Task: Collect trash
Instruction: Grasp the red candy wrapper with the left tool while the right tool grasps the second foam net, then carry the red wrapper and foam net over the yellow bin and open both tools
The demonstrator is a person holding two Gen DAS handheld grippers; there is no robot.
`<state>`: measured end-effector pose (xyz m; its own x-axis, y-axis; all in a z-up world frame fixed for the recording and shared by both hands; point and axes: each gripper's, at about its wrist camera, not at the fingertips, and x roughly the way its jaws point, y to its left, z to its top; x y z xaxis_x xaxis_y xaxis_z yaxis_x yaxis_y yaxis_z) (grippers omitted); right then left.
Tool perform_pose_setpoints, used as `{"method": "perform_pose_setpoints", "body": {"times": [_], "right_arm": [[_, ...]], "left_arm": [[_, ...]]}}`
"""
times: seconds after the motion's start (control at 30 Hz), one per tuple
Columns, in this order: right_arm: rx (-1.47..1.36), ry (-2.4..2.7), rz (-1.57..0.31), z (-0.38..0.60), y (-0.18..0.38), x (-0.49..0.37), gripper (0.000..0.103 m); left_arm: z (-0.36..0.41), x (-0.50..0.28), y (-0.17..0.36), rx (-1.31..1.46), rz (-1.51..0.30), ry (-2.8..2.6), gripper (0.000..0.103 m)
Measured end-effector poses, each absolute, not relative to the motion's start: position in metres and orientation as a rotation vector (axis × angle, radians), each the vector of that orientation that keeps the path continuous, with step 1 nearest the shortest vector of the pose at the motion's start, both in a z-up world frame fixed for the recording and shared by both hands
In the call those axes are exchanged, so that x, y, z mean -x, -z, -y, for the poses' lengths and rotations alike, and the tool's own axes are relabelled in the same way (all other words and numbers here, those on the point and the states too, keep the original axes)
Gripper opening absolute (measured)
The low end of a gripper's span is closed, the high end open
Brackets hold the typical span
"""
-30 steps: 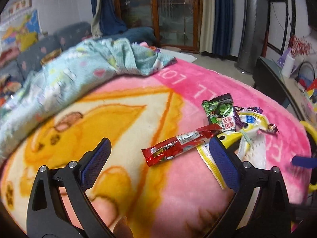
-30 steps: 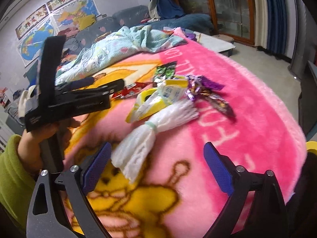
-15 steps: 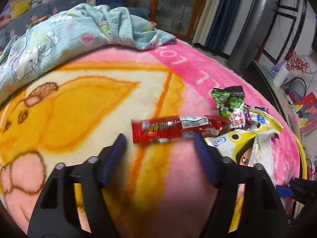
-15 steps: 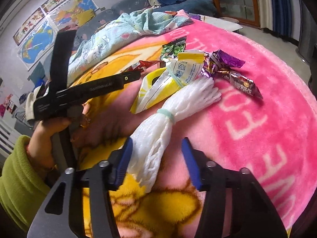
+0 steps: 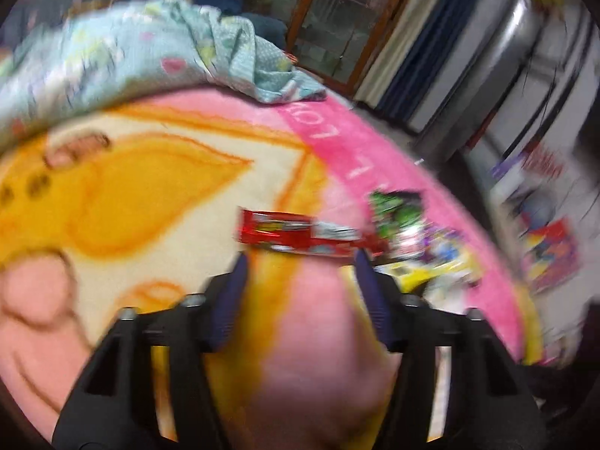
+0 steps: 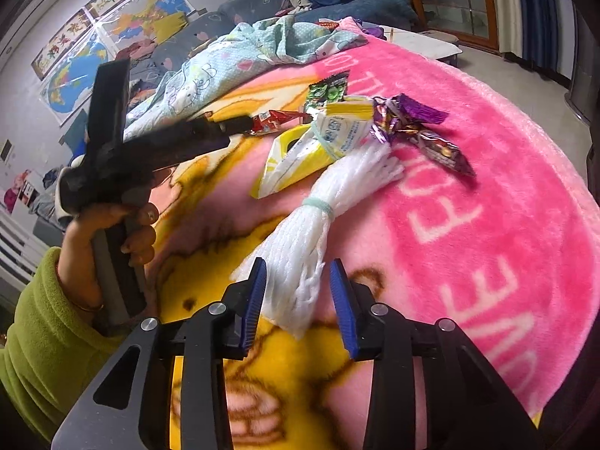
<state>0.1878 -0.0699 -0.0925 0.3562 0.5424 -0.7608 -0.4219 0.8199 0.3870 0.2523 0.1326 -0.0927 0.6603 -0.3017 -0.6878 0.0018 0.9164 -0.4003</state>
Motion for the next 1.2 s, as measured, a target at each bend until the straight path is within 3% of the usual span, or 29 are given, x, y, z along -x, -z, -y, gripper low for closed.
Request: {"method": "perform_pose_setpoints", "body": {"times": [0.13, 0.33, 0.5, 0.63, 0.7, 0.77, 1.0, 1.07, 1.1, 1.13, 1.2], "right_arm": [[-0.133, -0.62, -1.027, 0.084, 0.089, -0.183, 0.033], [-0.161, -0.623, -1.009, 0.105, 0.081, -0.177, 0.033], [-0.169, -0.653, -0.984, 0.116, 0.072, -0.172, 0.018], [-0.187, -0.672, -0.976, 0.12, 0.069, -0.17, 0.013], [-0.222, -0.678, -1.0, 0.118, 0.07, -0.173, 0.019], [-0.276, -0.676, -1.009, 0.115, 0.072, -0.175, 0.047], [-0.238, -0.635, -0.991, 0.091, 0.084, -0.186, 0.048], [-0.216, -0.634, -1.01, 0.085, 0.092, -0.189, 0.041], [-0.214, -0.641, -1.017, 0.084, 0.095, -0.188, 0.034], [-0.21, -0.653, -1.036, 0.083, 0.099, -0.187, 0.021], [-0.21, -0.653, -1.038, 0.085, 0.101, -0.185, 0.017]], "left_arm": [[-0.123, -0.262, 0.086, 0.522, -0.846, 0.13, 0.059], [-0.116, -0.286, 0.1, 0.675, -0.922, -0.068, 0.058], [-0.121, -0.292, 0.113, 0.696, -0.961, -0.172, 0.024], [-0.125, -0.283, 0.115, 0.691, -0.957, -0.154, 0.009], [-0.128, -0.273, 0.114, 0.706, -0.936, -0.129, 0.006], [-0.128, -0.264, 0.111, 0.7, -0.917, -0.112, 0.006], [-0.116, -0.219, 0.079, 0.595, -0.806, -0.047, 0.006], [-0.112, -0.207, 0.07, 0.574, -0.783, -0.027, 0.006], [-0.11, -0.2, 0.066, 0.568, -0.77, -0.014, 0.006], [-0.108, -0.197, 0.064, 0.565, -0.763, -0.004, 0.006], [-0.102, -0.187, 0.056, 0.549, -0.74, 0.017, 0.006]]}}
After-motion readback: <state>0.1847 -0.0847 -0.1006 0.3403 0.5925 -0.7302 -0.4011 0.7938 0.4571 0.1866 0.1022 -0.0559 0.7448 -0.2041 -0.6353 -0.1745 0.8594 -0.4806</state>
